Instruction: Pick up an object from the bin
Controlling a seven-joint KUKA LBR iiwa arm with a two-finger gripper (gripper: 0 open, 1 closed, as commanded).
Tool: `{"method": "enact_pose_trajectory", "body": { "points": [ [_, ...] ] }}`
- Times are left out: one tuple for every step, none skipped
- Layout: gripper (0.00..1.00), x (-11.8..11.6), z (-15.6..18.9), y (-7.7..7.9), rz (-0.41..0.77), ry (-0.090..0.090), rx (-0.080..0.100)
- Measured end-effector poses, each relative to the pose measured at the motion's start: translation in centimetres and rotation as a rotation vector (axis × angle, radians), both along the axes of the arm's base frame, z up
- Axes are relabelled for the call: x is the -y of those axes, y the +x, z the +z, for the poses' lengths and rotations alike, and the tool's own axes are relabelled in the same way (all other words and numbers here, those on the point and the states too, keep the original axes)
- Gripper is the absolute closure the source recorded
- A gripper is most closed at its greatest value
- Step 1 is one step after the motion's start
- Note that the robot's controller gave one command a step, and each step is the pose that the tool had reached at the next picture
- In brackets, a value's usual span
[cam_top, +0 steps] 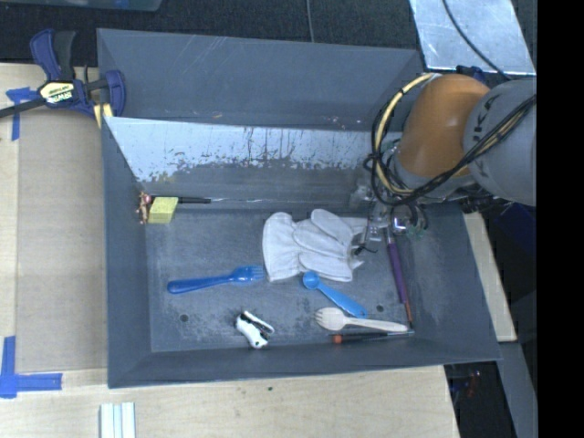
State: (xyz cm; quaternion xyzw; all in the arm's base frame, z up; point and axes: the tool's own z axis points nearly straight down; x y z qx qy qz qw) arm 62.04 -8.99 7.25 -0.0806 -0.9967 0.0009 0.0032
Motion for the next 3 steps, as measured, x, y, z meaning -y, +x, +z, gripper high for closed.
{"method": "enact_pose_trajectory", "body": {
  "points": [
    [0.00, -1.5, -0.2, -0.5, -0.186, -0.003, 0.022],
    [1.00, 0.1, 0.1, 0.1, -0.010, -0.002, 0.007],
    [1.00, 0.1, 0.2, 0.1, -0.010, -0.003, 0.007]
  ]
}}
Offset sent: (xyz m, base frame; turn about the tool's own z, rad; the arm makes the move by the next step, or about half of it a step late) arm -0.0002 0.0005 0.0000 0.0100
